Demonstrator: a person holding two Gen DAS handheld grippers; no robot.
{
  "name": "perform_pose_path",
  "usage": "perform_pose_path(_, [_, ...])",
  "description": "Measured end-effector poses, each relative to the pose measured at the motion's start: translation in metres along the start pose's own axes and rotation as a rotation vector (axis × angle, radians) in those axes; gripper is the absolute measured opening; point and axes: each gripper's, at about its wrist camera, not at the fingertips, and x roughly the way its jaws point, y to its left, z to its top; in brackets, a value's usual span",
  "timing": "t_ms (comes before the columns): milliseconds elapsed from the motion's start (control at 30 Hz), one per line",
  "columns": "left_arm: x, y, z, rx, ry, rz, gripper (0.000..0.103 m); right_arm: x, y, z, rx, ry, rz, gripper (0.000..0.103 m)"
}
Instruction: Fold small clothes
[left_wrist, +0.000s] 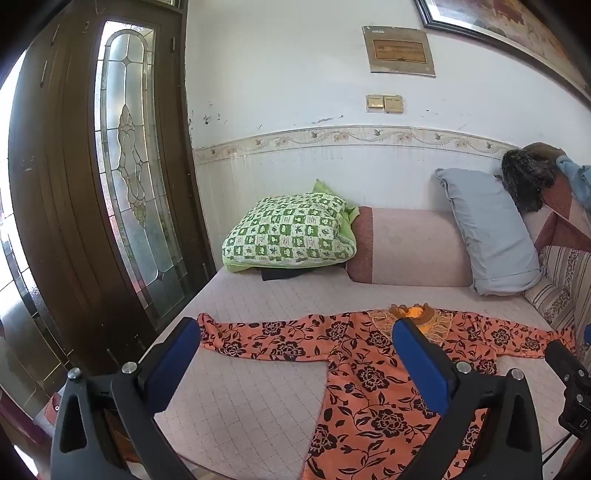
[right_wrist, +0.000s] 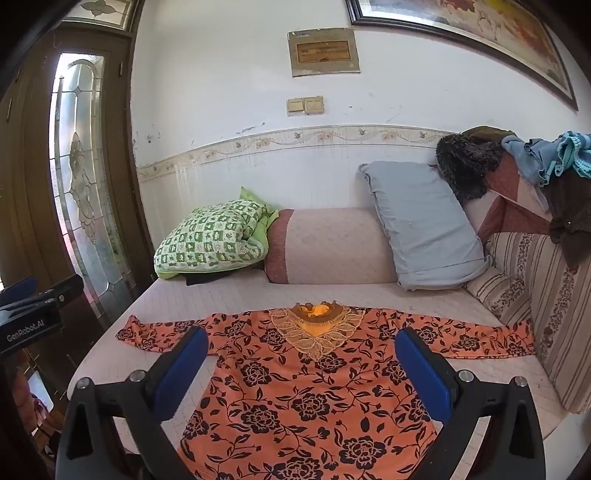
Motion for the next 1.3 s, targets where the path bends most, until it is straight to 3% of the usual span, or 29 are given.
perform_pose_path(500, [0.009,0.018,-0.006,-0.031,0.019,0.016,0.103,0.01,0.011,-0.002,-0.009,0.028,0.008,0.102])
perform_pose_path(1300, [0.021,0.006,-0.014,-0.002,0.057,-0.004,0.103,0.031,-0.004,-0.012,0.042,0.092,-0.028,0.102])
